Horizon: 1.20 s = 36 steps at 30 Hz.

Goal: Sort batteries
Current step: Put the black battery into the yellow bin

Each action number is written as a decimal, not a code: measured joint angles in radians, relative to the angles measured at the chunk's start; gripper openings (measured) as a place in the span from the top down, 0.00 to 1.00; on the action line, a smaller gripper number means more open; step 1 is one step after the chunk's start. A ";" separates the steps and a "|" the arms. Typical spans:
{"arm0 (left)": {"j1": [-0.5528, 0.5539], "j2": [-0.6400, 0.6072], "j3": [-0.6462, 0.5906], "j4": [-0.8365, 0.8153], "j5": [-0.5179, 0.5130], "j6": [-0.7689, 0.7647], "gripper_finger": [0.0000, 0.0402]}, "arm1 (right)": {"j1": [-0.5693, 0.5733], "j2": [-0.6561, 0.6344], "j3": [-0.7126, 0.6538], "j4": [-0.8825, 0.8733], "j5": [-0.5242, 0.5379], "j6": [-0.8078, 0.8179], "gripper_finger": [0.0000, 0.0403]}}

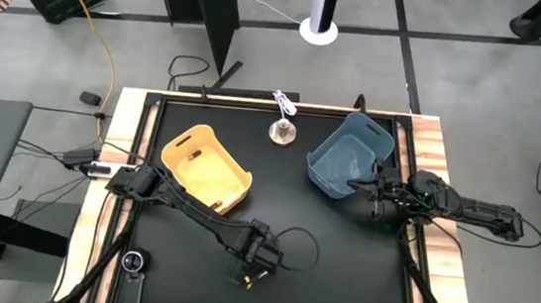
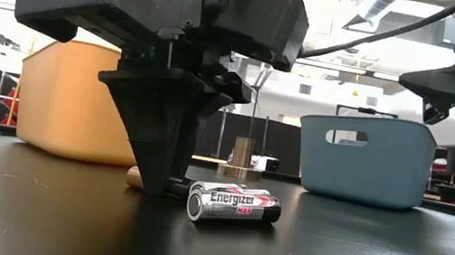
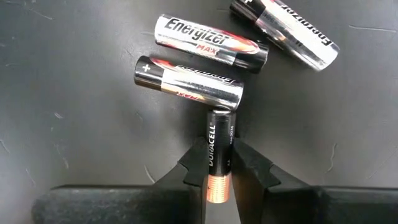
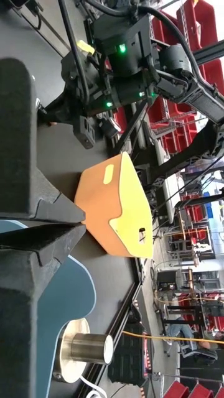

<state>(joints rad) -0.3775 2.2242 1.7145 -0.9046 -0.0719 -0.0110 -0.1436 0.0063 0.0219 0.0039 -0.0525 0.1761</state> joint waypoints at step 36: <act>-0.003 -0.037 0.116 -0.150 -0.099 -0.077 0.90 | 0.000 0.000 0.000 0.001 0.000 0.000 0.91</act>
<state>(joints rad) -0.3802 2.1873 1.8301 -1.0550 -0.1708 -0.0878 -0.1438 0.0063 0.0219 0.0048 -0.0525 0.1764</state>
